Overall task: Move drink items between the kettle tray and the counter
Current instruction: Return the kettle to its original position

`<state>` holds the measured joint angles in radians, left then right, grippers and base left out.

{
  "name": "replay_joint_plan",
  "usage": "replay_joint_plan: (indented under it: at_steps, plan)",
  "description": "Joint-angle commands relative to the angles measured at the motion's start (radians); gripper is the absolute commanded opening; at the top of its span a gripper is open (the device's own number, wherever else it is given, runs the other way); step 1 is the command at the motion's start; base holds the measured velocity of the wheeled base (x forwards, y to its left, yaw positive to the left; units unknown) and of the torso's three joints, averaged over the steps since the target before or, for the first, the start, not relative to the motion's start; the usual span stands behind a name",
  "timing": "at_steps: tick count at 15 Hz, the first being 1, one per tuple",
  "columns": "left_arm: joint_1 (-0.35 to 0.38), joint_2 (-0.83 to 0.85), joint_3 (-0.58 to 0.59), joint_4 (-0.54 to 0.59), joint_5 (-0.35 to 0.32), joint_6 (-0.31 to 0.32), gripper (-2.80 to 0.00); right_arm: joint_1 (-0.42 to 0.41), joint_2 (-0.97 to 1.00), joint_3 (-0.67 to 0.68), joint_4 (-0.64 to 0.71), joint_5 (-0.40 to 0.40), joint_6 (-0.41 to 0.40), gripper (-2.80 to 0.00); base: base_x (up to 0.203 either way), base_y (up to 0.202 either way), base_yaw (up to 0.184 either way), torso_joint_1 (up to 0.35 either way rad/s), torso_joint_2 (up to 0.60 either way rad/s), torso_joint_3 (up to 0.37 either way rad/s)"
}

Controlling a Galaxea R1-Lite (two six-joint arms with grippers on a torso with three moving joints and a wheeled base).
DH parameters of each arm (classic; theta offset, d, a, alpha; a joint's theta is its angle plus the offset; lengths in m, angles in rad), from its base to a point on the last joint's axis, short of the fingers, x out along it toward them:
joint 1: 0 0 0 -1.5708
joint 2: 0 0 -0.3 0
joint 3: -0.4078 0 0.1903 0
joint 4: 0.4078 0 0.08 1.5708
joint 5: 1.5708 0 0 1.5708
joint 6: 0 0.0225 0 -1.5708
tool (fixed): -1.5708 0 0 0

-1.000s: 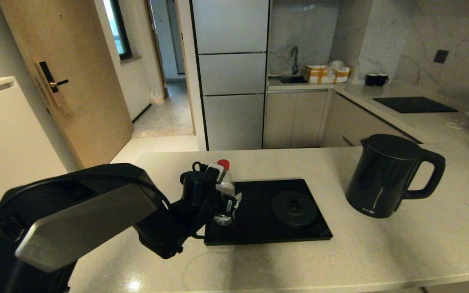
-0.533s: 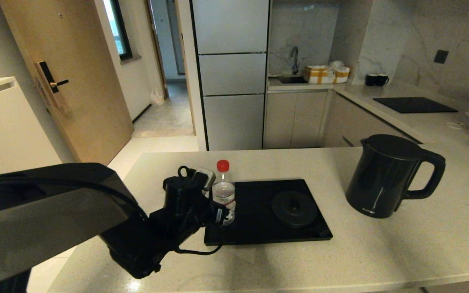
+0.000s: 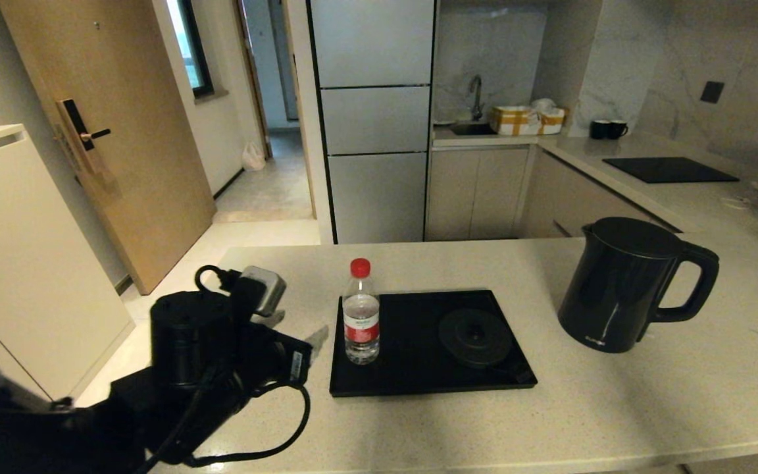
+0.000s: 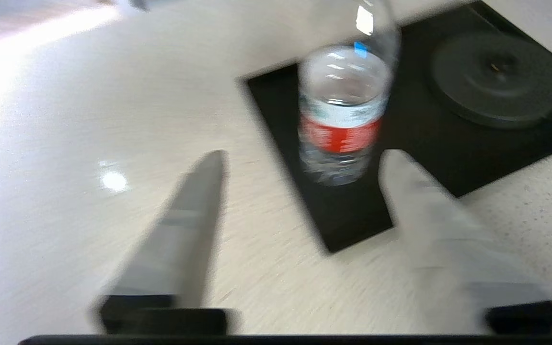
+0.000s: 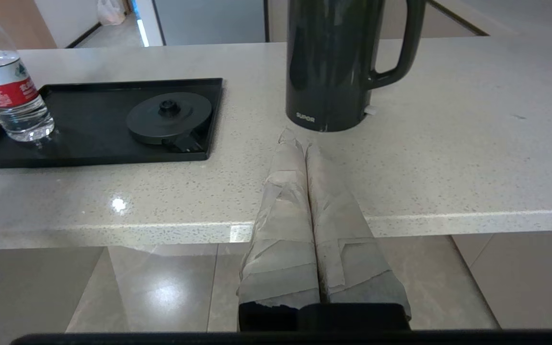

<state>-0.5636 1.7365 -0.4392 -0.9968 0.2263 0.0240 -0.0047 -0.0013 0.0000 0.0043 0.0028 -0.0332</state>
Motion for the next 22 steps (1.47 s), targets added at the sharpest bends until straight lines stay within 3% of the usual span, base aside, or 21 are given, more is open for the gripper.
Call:
replay_joint_plan:
  at_steps: [1, 4, 9, 13, 14, 15, 17, 18, 20, 22]
  plan:
    - [0.03, -0.305, 0.044, 0.121, 0.058, -0.001, -2.8, 0.0, 0.001, 0.002, 0.0, 0.0, -0.001, -2.8, 0.0, 0.0, 0.0, 0.0, 0.0, 0.0]
    - [0.109, -0.519, 0.016, 0.428, 0.102, -0.028, -2.8, 0.0, 0.001, 0.002, 0.0, 0.0, -0.001, -2.8, 0.0, 0.0, 0.0, 0.0, 0.0, 0.0]
    - [0.323, -1.082, -0.22, 1.3, 0.122, -0.188, -2.8, 0.0, 0.001, 0.002, 0.0, 0.0, -0.001, -2.8, 0.0, 0.0, 0.0, 0.0, 0.0, 0.0]
    - [0.454, -1.424, -0.409, 1.865, 0.131, -0.247, -2.8, 0.0, 0.001, 0.002, 0.0, 0.0, -0.001, -2.8, 0.0, 0.0, 0.0, 0.0, 0.0, 0.0]
    - [0.487, -1.476, -0.446, 1.947, 0.129, -0.254, -2.8, 0.0, 0.001, 0.002, 0.0, 0.0, -0.001, -2.8, 0.0, 0.0, 0.0, 0.0, 0.0, 0.0]
    - [0.516, -1.546, -0.454, 1.996, 0.118, -0.24, -2.8, 0.0, 0.001, 0.002, 0.0, 0.0, -0.001, -2.8, 0.0, 0.0, 0.0, 0.0, 0.0, 0.0]
    - [0.544, -1.692, -0.434, 2.039, 0.066, -0.14, -2.8, 0.0, 0.001, 0.002, 0.0, 0.0, -0.001, -2.8, 0.0, 0.0, 0.0, 0.0, 0.0, 0.0]
    - [0.553, -1.723, -0.392, 2.046, 0.014, -0.127, -2.8, 0.0, 0.001, 0.002, 0.0, 0.0, -0.001, -2.8, 0.0, 0.0, 0.0, 0.0, 0.0, 0.0]
    - [0.561, -1.733, -0.324, 1.975, -0.054, -0.109, -2.8, 0.0, 0.001, 0.002, 0.0, 0.0, -0.001, -2.8, 0.0, 0.0, 0.0, 0.0, 0.0, 0.0]
    - [0.562, -1.734, -0.164, 1.753, -0.076, -0.088, -2.8, 0.0, 0.001, 0.002, 0.0, 0.0, -0.001, -2.8, 0.0, 0.0, 0.0, 0.0, 0.0, 0.0]
